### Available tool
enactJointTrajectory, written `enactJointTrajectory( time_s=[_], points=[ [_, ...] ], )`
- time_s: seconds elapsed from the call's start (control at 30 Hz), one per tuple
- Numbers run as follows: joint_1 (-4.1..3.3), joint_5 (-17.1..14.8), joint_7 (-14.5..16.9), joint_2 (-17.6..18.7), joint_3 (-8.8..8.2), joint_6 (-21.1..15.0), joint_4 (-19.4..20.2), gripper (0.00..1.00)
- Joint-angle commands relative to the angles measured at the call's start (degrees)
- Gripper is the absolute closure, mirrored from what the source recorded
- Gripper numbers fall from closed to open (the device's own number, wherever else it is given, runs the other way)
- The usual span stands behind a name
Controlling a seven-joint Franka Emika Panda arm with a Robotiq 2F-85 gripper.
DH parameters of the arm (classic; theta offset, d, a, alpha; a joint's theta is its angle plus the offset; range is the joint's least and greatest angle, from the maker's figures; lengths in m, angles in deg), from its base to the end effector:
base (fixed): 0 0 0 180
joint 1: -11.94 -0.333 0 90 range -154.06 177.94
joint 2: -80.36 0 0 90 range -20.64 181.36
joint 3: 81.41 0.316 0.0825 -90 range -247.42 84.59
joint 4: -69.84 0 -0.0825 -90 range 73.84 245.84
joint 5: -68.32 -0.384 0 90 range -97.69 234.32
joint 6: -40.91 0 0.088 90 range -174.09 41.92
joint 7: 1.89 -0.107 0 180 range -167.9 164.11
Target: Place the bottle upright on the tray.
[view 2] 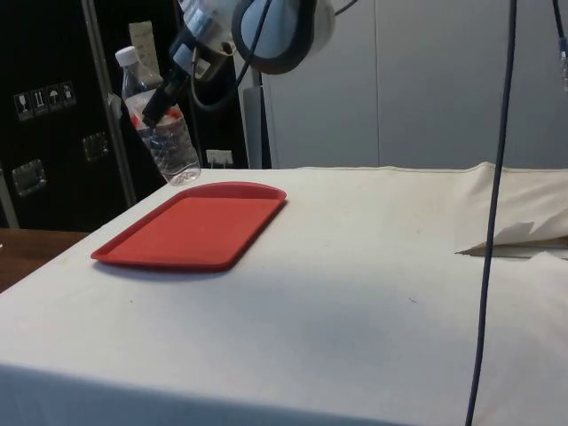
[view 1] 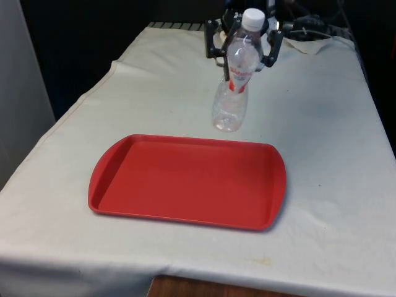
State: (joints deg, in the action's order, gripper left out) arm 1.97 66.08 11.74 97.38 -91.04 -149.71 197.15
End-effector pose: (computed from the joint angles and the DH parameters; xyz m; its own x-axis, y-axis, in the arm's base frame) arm 0.6004 0.0041 0.3394 0.6725 0.2415 0.6996 0.1440 -0.9699 0.1964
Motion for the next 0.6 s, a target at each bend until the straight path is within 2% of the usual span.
enactJointTrajectory(
  time_s=[0.0,0.23,0.27,0.3,0.57],
  points=[
    [0.74,-0.06,-0.46,0.34,1.03,-0.46,-0.46,0.65],
    [1.60,0.00,-1.55,2.69,0.46,-0.40,-2.75,0.65],
    [0.63,0.00,-1.20,2.46,-0.92,0.00,-2.52,0.65],
    [1.72,0.00,-1.72,2.98,0.40,-0.40,-2.98,0.65],
    [2.29,0.06,-3.27,5.27,-0.74,-0.74,-4.64,0.65]
  ],
)
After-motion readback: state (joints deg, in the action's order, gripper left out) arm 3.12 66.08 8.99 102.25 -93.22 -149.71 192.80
